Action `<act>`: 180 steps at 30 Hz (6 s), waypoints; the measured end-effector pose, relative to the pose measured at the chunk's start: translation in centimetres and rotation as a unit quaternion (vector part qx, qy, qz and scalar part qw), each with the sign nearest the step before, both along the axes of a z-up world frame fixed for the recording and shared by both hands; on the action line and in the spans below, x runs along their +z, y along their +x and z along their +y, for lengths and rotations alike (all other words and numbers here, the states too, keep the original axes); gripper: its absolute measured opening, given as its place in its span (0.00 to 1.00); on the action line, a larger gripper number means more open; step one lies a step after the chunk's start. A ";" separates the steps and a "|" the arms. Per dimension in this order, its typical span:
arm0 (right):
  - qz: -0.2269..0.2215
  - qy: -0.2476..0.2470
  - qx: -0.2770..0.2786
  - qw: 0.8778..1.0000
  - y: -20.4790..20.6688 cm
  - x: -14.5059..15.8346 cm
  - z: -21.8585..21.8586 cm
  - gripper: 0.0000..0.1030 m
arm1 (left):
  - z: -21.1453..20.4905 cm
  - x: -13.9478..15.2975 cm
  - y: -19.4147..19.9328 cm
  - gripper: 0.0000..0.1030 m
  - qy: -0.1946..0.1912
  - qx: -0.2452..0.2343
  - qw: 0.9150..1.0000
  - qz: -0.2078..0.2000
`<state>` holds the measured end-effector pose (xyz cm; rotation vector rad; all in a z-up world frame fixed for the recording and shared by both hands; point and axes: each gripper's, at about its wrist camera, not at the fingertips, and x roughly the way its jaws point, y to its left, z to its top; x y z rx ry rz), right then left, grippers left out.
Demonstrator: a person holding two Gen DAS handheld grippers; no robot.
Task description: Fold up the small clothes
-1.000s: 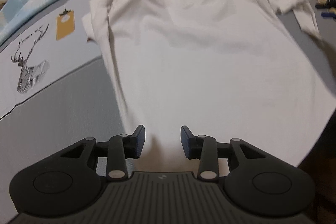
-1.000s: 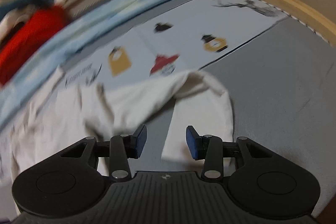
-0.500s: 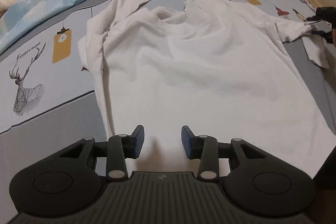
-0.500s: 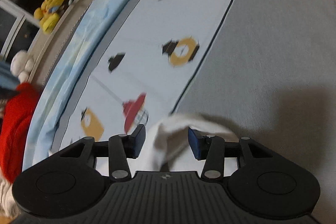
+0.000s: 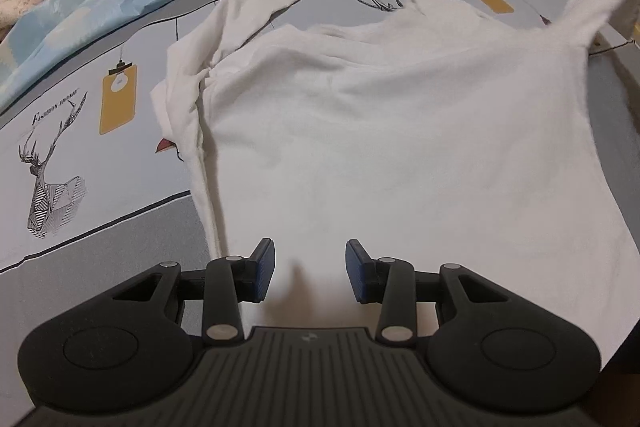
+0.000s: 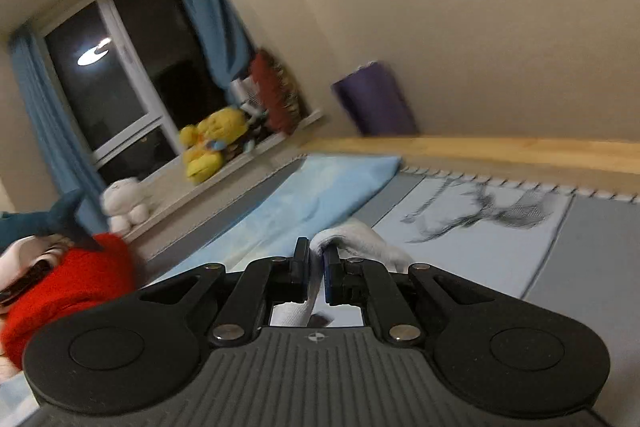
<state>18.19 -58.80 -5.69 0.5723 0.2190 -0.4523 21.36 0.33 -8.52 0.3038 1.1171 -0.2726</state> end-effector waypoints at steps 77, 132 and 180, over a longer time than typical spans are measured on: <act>0.263 0.056 0.254 0.929 7.4 2.1 23.8 0.37 | -3.4 -2.9 21.9 0.29 -0.075 0.085 0.983 -0.144; 0.304 0.061 0.271 0.911 8.4 0.3 25.4 0.37 | -5.4 -9.8 21.5 0.50 0.128 -0.072 0.970 -0.191; 0.316 0.053 0.287 0.903 8.7 0.5 27.1 0.37 | 38.4 -5.8 2.1 0.08 0.143 0.355 0.913 -0.143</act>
